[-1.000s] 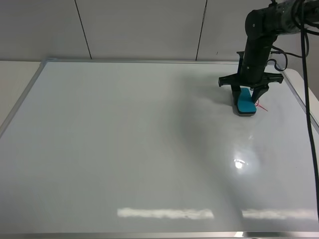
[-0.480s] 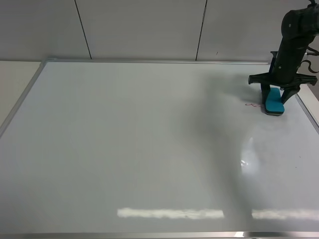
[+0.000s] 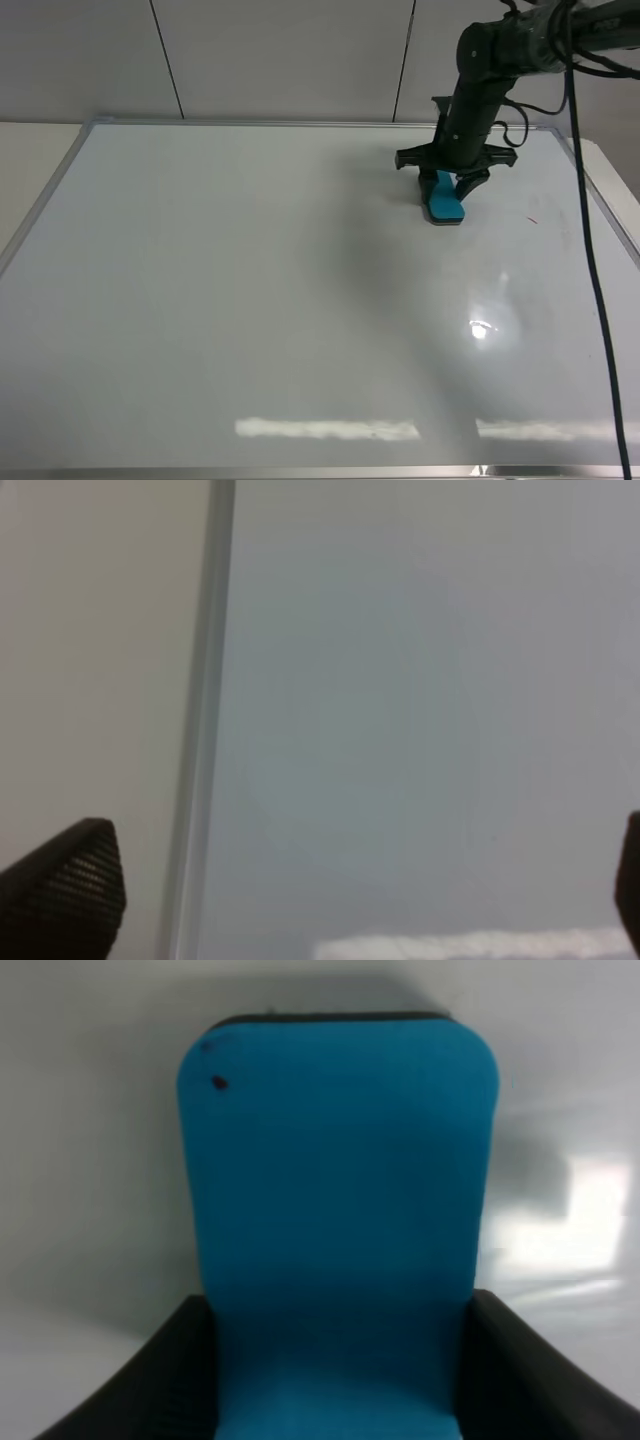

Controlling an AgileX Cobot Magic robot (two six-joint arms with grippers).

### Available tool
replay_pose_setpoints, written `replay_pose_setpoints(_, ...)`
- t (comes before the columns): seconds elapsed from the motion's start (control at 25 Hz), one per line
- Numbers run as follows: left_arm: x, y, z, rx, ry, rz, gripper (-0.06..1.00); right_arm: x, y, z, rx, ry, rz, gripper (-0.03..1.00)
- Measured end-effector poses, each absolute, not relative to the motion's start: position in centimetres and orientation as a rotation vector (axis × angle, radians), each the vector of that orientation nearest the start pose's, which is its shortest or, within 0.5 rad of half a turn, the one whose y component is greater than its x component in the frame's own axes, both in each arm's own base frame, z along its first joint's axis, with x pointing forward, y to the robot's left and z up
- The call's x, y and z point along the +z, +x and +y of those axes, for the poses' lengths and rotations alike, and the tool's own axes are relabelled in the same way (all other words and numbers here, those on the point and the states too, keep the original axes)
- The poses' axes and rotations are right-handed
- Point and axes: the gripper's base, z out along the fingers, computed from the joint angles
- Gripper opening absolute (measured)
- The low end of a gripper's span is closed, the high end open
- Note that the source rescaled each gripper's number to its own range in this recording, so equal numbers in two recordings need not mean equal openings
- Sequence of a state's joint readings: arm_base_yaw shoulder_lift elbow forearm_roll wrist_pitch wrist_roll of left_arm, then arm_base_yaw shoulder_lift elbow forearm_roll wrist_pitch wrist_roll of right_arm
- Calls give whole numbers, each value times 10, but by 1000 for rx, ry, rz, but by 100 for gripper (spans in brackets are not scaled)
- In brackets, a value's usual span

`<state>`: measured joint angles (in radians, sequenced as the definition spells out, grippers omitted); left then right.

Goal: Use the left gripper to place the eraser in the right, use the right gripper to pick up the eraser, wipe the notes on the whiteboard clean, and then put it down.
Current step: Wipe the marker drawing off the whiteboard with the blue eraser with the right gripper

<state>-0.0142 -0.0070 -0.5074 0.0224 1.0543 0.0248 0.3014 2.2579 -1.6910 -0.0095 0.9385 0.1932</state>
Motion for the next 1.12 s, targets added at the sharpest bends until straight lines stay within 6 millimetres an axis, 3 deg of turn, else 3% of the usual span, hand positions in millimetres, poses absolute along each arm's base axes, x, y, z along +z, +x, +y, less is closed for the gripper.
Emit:
replay_pose_setpoints(0.08, 280, -7, 2, 33, 38, 2023, 100, 129, 431, 150, 46, -229, 2978, 4)
replay_pose_setpoints(0.2, 280, -7, 2, 33, 38, 2023, 100, 129, 430, 155, 40, -251, 2975, 4)
replay_pose_setpoints(0.48, 280, -7, 2, 33, 38, 2023, 100, 131, 431, 142, -11, -193, 3001, 4)
replay_pose_setpoints(0.68, 280, -7, 2, 33, 38, 2023, 100, 135, 430, 79, -103, -37, 3051, 4)
replay_pose_setpoints(0.88, 280, -7, 2, 33, 38, 2023, 100, 129, 407, 9, -114, 221, 3083, 4)
replay_pose_setpoints(1.0, 280, -7, 2, 33, 38, 2023, 100, 123, 390, -20, -103, 363, 3086, 4)
replay_pose_setpoints(1.12, 280, -7, 2, 33, 38, 2023, 100, 119, 380, -30, -78, 444, 3063, 4)
